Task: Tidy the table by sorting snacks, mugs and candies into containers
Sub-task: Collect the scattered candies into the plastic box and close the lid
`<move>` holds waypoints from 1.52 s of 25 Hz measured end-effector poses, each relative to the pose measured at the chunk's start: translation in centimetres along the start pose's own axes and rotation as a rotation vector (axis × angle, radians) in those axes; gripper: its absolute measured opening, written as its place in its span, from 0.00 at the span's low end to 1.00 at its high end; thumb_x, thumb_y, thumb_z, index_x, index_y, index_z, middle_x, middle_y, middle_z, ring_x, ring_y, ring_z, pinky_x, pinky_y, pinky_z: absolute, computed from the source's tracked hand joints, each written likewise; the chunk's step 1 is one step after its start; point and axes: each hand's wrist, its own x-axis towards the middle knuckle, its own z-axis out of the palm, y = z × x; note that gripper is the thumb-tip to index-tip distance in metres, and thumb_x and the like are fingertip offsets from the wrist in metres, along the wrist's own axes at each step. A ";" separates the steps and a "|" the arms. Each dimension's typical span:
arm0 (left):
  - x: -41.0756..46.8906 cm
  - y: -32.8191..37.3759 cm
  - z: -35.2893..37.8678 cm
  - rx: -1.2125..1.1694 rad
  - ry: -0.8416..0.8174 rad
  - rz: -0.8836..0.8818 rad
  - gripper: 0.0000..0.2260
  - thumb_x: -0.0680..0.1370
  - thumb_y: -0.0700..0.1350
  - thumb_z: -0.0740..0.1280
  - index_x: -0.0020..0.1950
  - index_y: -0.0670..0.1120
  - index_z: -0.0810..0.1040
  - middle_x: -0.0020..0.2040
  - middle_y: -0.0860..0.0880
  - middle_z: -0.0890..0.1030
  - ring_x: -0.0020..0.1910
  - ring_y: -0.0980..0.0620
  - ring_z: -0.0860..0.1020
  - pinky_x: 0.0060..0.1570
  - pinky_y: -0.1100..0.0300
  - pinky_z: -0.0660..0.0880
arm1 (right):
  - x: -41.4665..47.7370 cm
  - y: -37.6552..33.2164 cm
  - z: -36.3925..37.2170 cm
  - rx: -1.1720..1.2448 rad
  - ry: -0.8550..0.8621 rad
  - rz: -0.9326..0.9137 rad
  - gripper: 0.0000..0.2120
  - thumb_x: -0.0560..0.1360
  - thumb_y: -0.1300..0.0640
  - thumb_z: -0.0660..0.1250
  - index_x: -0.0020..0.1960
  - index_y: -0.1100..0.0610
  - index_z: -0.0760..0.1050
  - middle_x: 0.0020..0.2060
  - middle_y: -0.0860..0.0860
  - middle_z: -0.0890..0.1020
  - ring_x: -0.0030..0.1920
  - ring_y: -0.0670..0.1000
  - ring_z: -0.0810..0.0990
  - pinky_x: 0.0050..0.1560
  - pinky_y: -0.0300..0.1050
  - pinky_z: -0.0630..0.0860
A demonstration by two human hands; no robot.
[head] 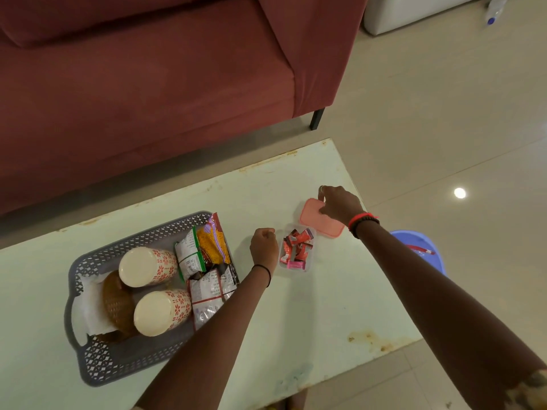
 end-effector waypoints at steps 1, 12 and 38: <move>-0.3 0.2 -0.2 0.001 0.015 0.015 0.12 0.78 0.37 0.57 0.57 0.36 0.77 0.57 0.38 0.81 0.58 0.40 0.77 0.59 0.52 0.72 | -0.8 0.2 -0.2 0.076 0.047 0.040 0.13 0.74 0.63 0.64 0.58 0.58 0.73 0.52 0.58 0.81 0.49 0.60 0.81 0.39 0.44 0.70; -2.7 3.4 -1.8 -0.098 -0.409 -0.028 0.11 0.76 0.50 0.68 0.39 0.44 0.82 0.35 0.48 0.82 0.34 0.52 0.80 0.36 0.64 0.79 | -12.2 -7.0 5.5 0.224 0.234 0.012 0.17 0.76 0.63 0.62 0.64 0.60 0.67 0.54 0.55 0.75 0.48 0.58 0.80 0.34 0.46 0.70; -1.6 -0.6 -2.9 0.252 -0.239 0.217 0.17 0.72 0.36 0.71 0.60 0.39 0.78 0.53 0.38 0.83 0.53 0.43 0.81 0.50 0.63 0.70 | -10.5 -4.3 6.2 0.387 0.130 0.135 0.28 0.75 0.66 0.62 0.74 0.55 0.62 0.62 0.58 0.76 0.60 0.61 0.77 0.57 0.54 0.76</move>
